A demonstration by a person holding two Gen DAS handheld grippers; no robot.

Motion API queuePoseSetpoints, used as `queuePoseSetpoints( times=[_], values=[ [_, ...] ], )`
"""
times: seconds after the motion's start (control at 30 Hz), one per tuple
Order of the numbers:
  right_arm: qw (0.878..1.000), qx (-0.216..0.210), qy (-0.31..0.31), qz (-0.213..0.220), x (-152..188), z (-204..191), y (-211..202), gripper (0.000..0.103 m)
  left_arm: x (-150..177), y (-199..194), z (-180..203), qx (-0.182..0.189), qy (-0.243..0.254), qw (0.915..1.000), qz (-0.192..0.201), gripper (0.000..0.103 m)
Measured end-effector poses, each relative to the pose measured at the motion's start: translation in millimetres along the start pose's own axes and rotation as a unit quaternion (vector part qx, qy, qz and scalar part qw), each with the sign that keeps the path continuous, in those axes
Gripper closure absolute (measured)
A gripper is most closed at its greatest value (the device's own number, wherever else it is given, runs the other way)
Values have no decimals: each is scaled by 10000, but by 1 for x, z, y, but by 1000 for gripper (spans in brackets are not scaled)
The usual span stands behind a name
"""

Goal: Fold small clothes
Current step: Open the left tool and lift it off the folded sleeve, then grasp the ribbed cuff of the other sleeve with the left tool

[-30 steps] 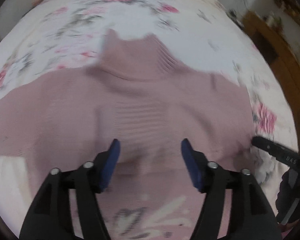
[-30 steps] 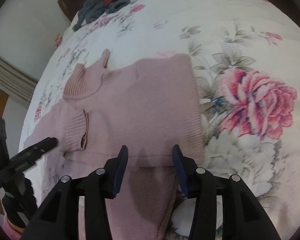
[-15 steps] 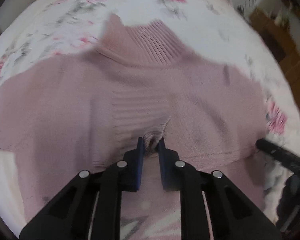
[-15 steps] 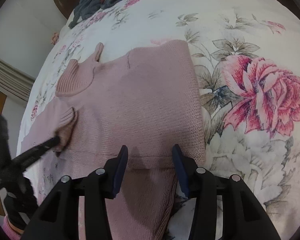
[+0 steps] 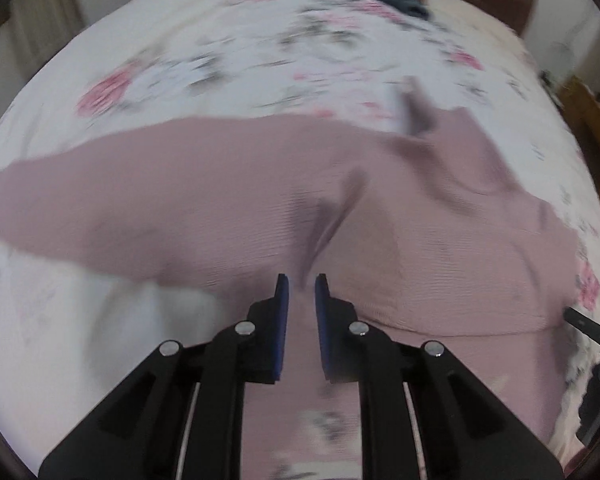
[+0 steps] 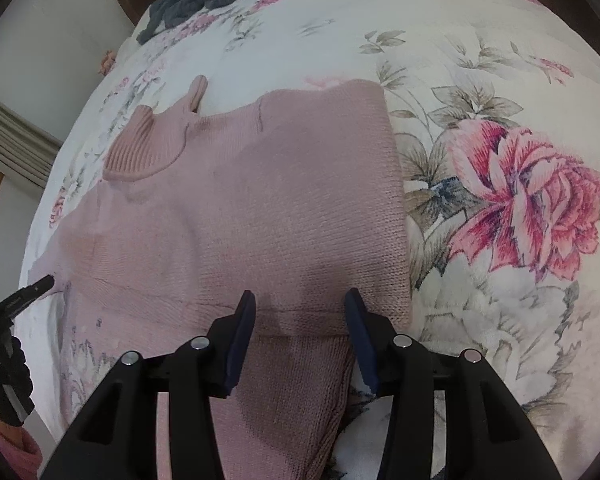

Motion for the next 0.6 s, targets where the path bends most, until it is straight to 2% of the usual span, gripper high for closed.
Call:
queuePoseSetpoints(
  times=[0.07, 0.13, 0.3, 0.37, 0.43, 0.6],
  values=[
    [10000, 48, -10, 6, -2, -3, -4, 56, 1, -2, -11, -40, -99, 9999, 19, 87],
    [9999, -52, -54, 88, -5, -12, -11, 54, -2, -8, -2, 49, -21, 9999, 120, 81],
    [9992, -347, -208, -17, -9, -50, -9, 54, -7, -11, 60, 475, 477, 9974, 272, 60],
    [9991, -254, -346, -67, -8, -58, -3, 54, -3, -3, 82, 599, 670, 9958, 166, 60],
    [9990, -185, -384, -154, -5, -60, 6, 54, 0, 12, 90, 570, 769, 9954, 44, 60],
    [9990, -75, -257, -360, 5, -47, 30, 54, 16, 56, 74, 333, 668, 9961, -482, 60]
  ],
)
Point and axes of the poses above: each gripper's, at about its wrist camera, not at the fingertips, and y roughly the way its jaws point, z to its right, x to its underside, the point moved 10 cm from there along y, roughly the way its jaws point, and after that the axes turned 3 degrees about -x, right-handed, at the moved point
